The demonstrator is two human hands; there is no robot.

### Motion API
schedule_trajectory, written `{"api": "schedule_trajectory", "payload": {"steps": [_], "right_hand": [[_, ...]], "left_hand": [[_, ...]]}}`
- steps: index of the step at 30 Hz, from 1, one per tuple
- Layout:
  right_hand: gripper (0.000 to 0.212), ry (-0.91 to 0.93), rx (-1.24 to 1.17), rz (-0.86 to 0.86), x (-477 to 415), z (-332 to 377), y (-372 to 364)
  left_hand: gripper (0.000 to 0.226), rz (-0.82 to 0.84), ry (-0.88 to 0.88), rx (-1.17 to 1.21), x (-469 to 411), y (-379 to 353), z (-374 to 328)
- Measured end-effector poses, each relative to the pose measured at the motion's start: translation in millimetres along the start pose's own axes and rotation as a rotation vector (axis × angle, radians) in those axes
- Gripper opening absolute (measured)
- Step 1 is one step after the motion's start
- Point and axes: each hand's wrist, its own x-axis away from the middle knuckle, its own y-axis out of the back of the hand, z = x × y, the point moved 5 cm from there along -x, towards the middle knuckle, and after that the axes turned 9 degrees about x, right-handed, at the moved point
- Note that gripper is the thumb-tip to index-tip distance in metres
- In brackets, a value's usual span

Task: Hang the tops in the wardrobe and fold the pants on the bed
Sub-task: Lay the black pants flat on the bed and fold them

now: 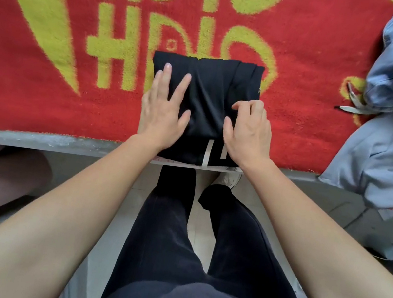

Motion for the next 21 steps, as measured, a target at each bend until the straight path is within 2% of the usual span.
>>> {"api": "schedule_trajectory", "payload": {"steps": [1, 3, 5, 7, 10, 15, 17, 19, 21], "right_hand": [[0.028, 0.023, 0.005, -0.055, -3.4, 2.9, 1.4], [0.029, -0.032, -0.095, -0.056, -16.1, 7.0, 0.7], [0.032, -0.186, -0.242, -0.006, -35.4, 9.8, -2.7], [0.034, -0.284, -0.276, 0.030, -56.4, 13.7, -3.7], [0.028, -0.324, -0.260, 0.130, -76.6, 11.5, -7.6], [0.030, -0.608, -0.468, 0.198, -60.1, -19.8, -19.1], [0.034, -0.618, -0.479, 0.214, -58.7, -15.8, -18.9], [0.037, -0.581, -0.444, 0.208, -63.2, -11.9, -15.1], [0.044, -0.519, -0.387, 0.199, -68.1, -6.7, -10.0]], "left_hand": [[0.083, 0.094, -0.024, -0.010, -6.3, -6.2, 1.6], [0.099, 0.201, -0.019, 0.012, -15.1, -14.3, 6.7], [0.106, 0.208, -0.016, 0.042, -18.5, -16.5, 8.8], [0.109, 0.209, -0.036, -0.002, -15.0, -18.5, 10.9], [0.100, 0.237, -0.035, -0.065, -1.3, -23.6, 18.9], [0.081, 0.354, 0.090, 0.122, 12.7, -30.4, 20.8], [0.054, 0.215, 0.171, 0.286, 5.1, -21.4, 14.5], [0.026, -0.055, 0.382, 0.512, -9.8, -5.0, 17.1], [0.037, -0.259, 0.661, 0.774, -28.8, 7.3, 23.0]]}}
